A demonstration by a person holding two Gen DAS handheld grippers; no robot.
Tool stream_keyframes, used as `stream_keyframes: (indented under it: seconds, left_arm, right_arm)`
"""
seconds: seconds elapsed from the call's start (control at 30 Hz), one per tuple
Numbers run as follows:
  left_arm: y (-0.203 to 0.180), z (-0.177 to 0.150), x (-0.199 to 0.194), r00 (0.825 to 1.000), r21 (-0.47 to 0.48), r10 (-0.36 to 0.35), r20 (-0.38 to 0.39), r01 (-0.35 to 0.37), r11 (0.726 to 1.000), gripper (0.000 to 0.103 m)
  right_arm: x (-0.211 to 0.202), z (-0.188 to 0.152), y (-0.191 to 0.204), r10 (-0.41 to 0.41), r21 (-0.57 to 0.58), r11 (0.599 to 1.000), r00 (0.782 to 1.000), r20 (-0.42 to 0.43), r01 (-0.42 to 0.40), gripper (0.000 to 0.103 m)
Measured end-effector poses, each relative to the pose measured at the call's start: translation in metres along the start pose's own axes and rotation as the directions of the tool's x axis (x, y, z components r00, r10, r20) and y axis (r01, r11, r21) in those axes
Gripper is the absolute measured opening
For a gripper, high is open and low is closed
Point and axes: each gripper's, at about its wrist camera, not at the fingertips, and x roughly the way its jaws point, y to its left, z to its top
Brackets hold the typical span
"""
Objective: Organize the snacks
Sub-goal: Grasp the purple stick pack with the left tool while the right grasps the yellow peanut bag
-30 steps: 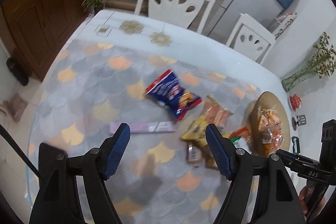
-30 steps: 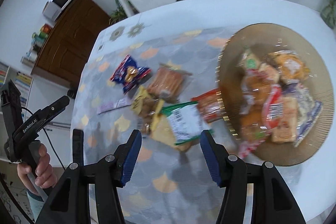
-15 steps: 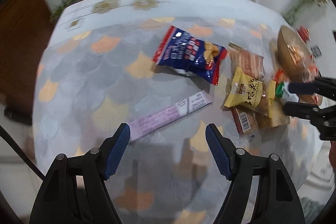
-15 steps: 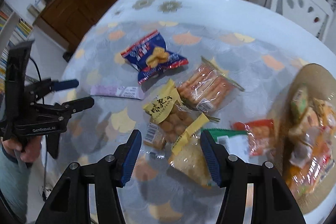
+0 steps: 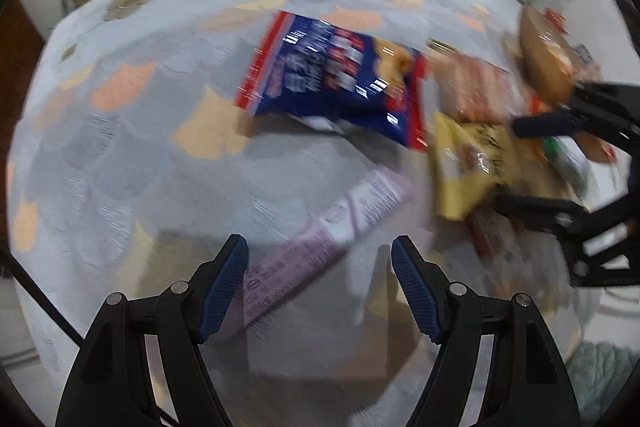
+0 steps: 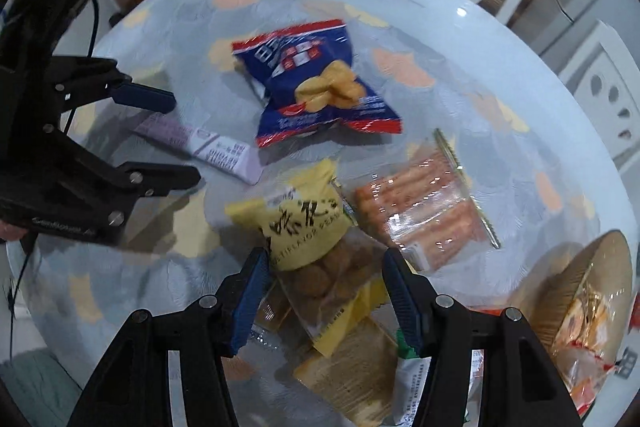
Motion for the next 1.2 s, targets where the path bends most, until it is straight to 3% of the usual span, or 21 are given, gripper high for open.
stream_keyframes:
  seconds: [0.07,0.23,0.33,0.43,0.5,0.6,0.73,0.9,0.97,1.1,1.2]
  left_arm:
    - [-0.003,-0.005,0.000,0.998,-0.003,-0.057,-0.021,0.057,0.998,0.073]
    - [-0.010,-0.006,0.002,1.000,0.005,-0.017,-0.004,0.017,1.000,0.071]
    - [-0.014,-0.004,0.003,0.998,0.028,0.056,0.018,-0.056,0.998,0.052]
    - [-0.020,-0.006,0.002,0.992,0.069,0.123,0.036,-0.125,0.990,0.042]
    - [-0.023,-0.008,0.000,0.989,0.066,0.139,0.055,-0.142,0.988,0.030]
    - [-0.020,-0.011,-0.005,0.988,0.015,0.138,0.064,-0.139,0.990,0.017]
    - [-0.013,-0.024,-0.016,0.990,-0.071,0.114,0.085,-0.108,0.992,0.016]
    - [-0.010,-0.041,-0.031,0.991,-0.150,0.062,0.116,-0.044,0.988,0.016]
    - [-0.011,-0.046,-0.033,0.991,-0.161,0.054,0.123,-0.034,0.986,0.016]
    - [-0.013,-0.057,-0.037,0.992,-0.191,0.034,0.125,-0.009,0.981,0.016]
    - [-0.013,-0.060,-0.039,0.992,-0.204,0.036,0.124,-0.010,0.979,0.016]
  right_arm:
    - [0.007,-0.003,0.003,0.037,-0.012,0.999,0.999,-0.032,-0.037,0.057]
    - [0.014,-0.008,0.003,0.039,0.020,0.999,0.999,-0.024,-0.038,0.057]
    - [0.013,-0.007,-0.016,0.145,0.144,0.979,0.989,-0.006,-0.142,0.057]
    - [0.015,-0.005,-0.040,0.221,0.283,0.932,0.974,0.042,-0.224,0.057]
    - [0.016,-0.003,-0.045,0.225,0.309,0.922,0.972,0.069,-0.235,0.055]
    - [0.020,0.001,-0.040,0.156,0.301,0.938,0.985,0.069,-0.170,0.044]
    - [0.006,-0.007,-0.020,0.136,0.278,0.947,0.986,0.101,-0.159,0.035]
    - [-0.010,-0.020,-0.023,0.200,0.354,0.904,0.969,0.144,-0.239,0.029]
    - [-0.017,-0.026,-0.019,0.222,0.358,0.896,0.963,0.155,-0.264,0.014]
    - [-0.028,-0.035,0.000,0.218,0.332,0.908,0.965,0.149,-0.256,0.011]
    - [-0.017,-0.037,0.013,0.370,0.285,0.882,0.926,0.069,-0.374,0.012]
